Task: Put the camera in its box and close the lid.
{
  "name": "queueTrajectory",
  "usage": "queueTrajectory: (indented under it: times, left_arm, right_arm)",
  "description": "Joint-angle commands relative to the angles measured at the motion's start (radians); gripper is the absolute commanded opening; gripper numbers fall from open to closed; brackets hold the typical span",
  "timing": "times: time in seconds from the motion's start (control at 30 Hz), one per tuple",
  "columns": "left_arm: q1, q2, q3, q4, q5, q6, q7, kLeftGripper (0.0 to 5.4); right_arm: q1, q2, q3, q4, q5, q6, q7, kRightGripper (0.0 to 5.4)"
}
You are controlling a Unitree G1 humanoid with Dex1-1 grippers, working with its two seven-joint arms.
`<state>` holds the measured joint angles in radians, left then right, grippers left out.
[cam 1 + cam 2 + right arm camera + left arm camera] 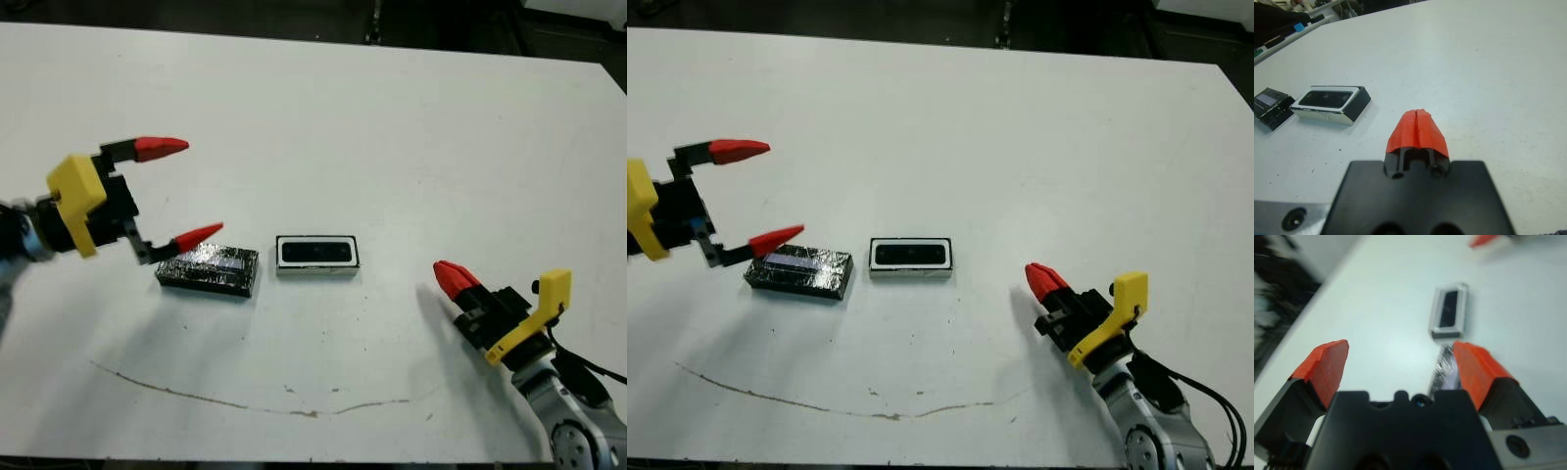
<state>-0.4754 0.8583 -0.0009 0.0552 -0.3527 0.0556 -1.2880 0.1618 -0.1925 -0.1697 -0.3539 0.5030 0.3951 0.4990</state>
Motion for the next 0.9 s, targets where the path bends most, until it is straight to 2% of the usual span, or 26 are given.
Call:
queueTrajectory:
  times: [0.03,0.13,0.27,0.73,0.9]
  left_arm:
    - [-0.142,0.0,-0.102,0.168,0.031,0.016,-0.185,5.4]
    - [-0.228,-0.028,-0.163,0.271,0.049,0.031,-0.296,5.4]
    - [-0.256,-0.047,-0.206,0.326,0.03,-0.043,-0.326,5.4]
    - [-0.234,-0.032,-0.29,0.365,-0.06,-0.08,-0.326,5.4]
    - [-0.236,-0.028,-0.313,0.35,-0.02,-0.106,-0.326,5.4]
  right_arm:
    - [0.006,-0.016,0.004,-0.001,0.001,0.01,-0.016,0.01]
    - [0.006,-0.018,0.008,-0.002,0.001,0.01,-0.024,0.01]
    - [0.008,-0.021,0.013,-0.007,-0.002,0.014,-0.039,0.01]
    - [0.007,-0.036,0.018,-0.004,-0.005,0.011,-0.048,0.01]
    - [0.008,-0.039,0.02,-0.008,-0.008,0.011,-0.051,0.01]
